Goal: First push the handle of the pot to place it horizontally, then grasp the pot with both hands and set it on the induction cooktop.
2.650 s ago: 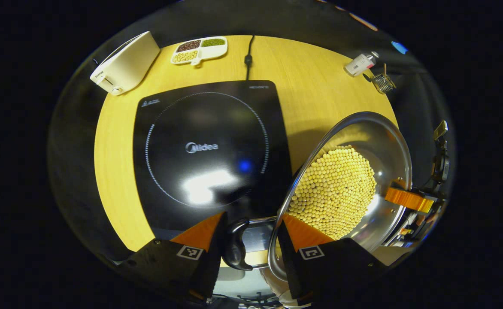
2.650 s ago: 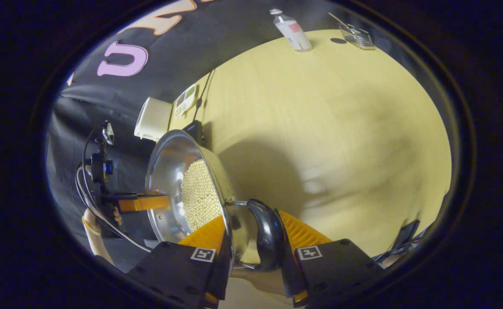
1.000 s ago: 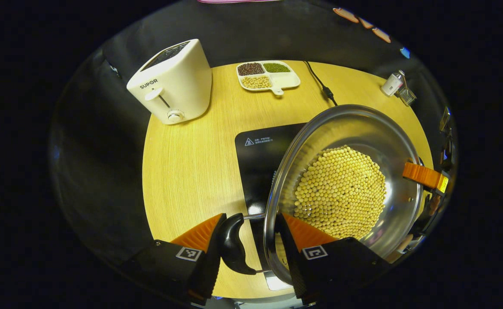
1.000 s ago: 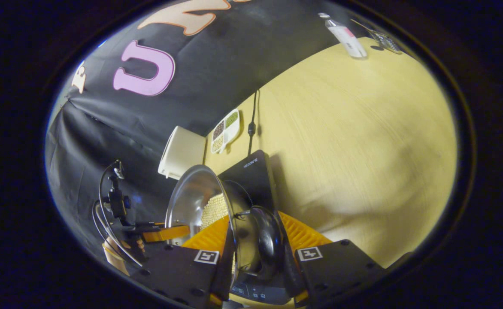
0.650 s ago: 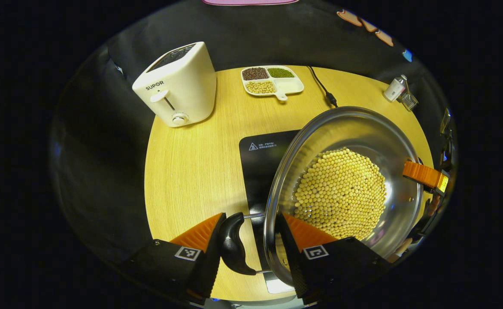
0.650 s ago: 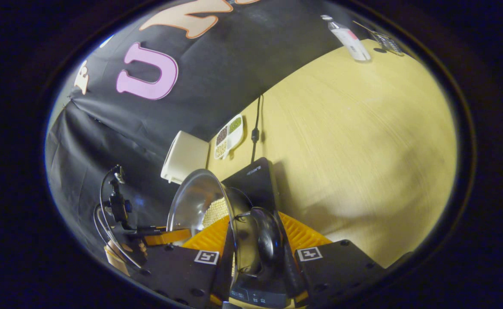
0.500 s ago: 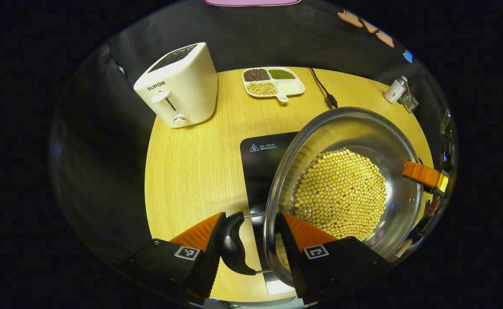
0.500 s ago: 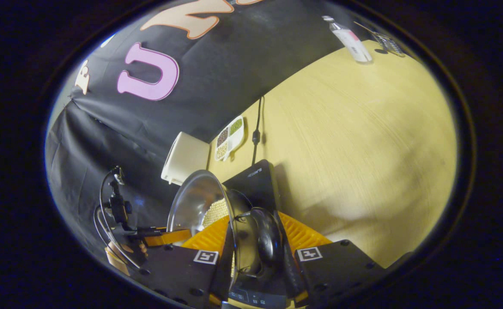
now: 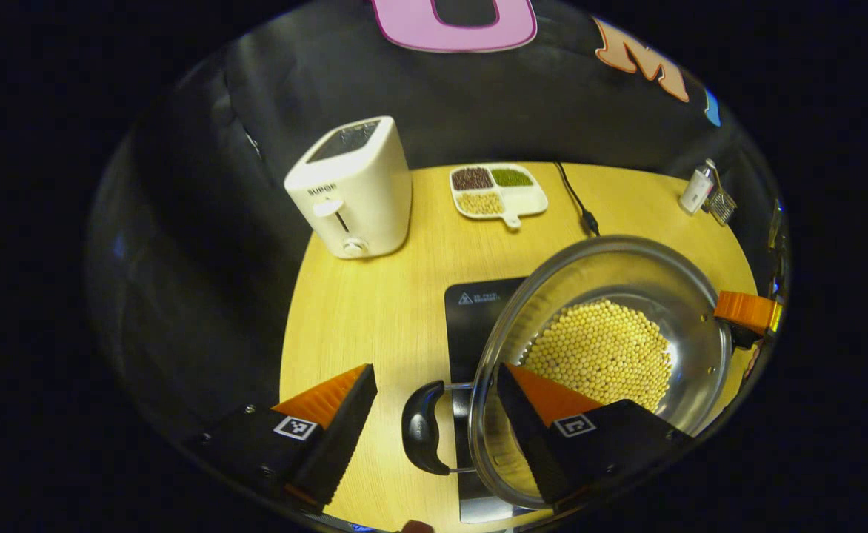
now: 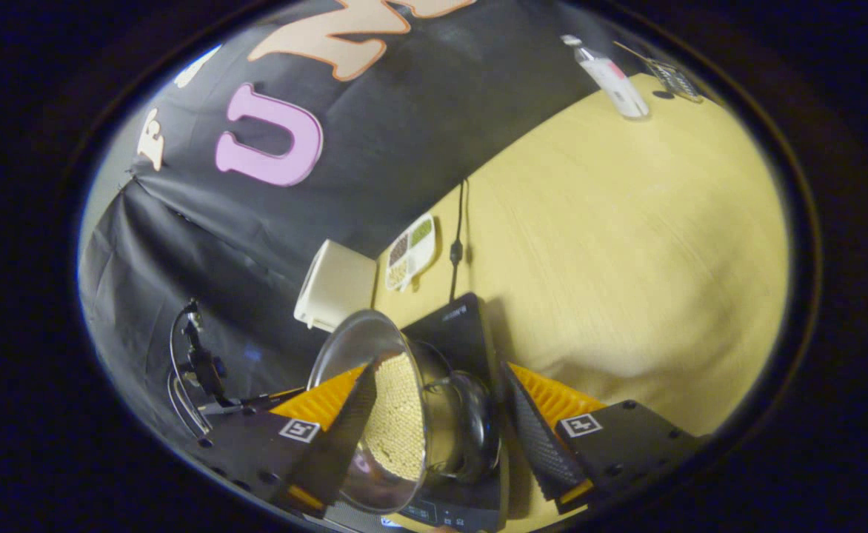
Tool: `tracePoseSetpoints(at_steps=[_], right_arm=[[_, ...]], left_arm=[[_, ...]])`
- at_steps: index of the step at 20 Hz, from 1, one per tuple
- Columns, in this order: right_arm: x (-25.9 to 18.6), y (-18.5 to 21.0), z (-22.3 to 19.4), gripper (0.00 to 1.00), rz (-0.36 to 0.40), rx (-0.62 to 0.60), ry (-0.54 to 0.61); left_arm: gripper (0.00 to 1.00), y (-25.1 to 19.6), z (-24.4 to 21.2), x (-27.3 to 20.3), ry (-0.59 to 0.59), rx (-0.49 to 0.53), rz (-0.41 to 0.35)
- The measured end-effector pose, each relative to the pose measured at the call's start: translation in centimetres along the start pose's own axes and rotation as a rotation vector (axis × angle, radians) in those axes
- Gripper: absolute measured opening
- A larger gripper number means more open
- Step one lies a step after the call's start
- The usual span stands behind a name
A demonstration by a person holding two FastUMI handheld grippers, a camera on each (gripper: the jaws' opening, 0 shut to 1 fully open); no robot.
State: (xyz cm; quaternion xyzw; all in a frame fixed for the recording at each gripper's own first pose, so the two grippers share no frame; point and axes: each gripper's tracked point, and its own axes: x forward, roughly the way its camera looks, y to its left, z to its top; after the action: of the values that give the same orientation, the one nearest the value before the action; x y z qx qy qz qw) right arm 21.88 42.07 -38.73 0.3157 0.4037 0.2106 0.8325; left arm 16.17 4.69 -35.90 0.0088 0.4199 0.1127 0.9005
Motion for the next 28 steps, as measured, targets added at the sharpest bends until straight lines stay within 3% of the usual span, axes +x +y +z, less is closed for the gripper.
tracePoseSetpoints(at_steps=[2,3,11,16,21,24,25,28], right_arm=[[-1.4,-0.1,1.9,0.92,-0.006,-0.036,-0.053],[-2.1,-0.6,2.7,1.0,-0.027,-0.058,-0.075],[-12.8,-4.3,7.5,1.0,-0.147,-0.175,-0.185],[-20.3,-8.1,11.1,0.99,-0.177,-0.233,-0.24],[-29.0,-10.7,17.7,0.99,-0.176,-0.295,-0.365],[-34.8,-11.0,21.6,0.99,-0.183,-0.379,-0.471],[-36.5,-10.8,22.4,0.92,-0.18,-0.404,-0.501],[-42.5,-9.2,25.3,0.91,-0.183,-0.499,-0.609]], left_arm=[[0.98,-0.8,0.8,-1.2,-0.068,-0.053,-0.007],[0.98,-1.0,0.7,-1.8,-0.087,-0.074,-0.003],[0.98,-5.7,0.5,-6.5,-0.17,-0.213,0.012],[0.98,-13.7,3.0,-11.5,-0.29,-0.212,-0.015],[0.97,-23.6,7.6,-17.0,-0.476,-0.205,-0.062],[0.96,-28.6,10.2,-21.3,-0.6,-0.216,-0.089],[0.96,-29.6,10.9,-22.4,-0.632,-0.216,-0.088],[0.97,-32.3,12.7,-26.1,-0.727,-0.193,-0.056]])
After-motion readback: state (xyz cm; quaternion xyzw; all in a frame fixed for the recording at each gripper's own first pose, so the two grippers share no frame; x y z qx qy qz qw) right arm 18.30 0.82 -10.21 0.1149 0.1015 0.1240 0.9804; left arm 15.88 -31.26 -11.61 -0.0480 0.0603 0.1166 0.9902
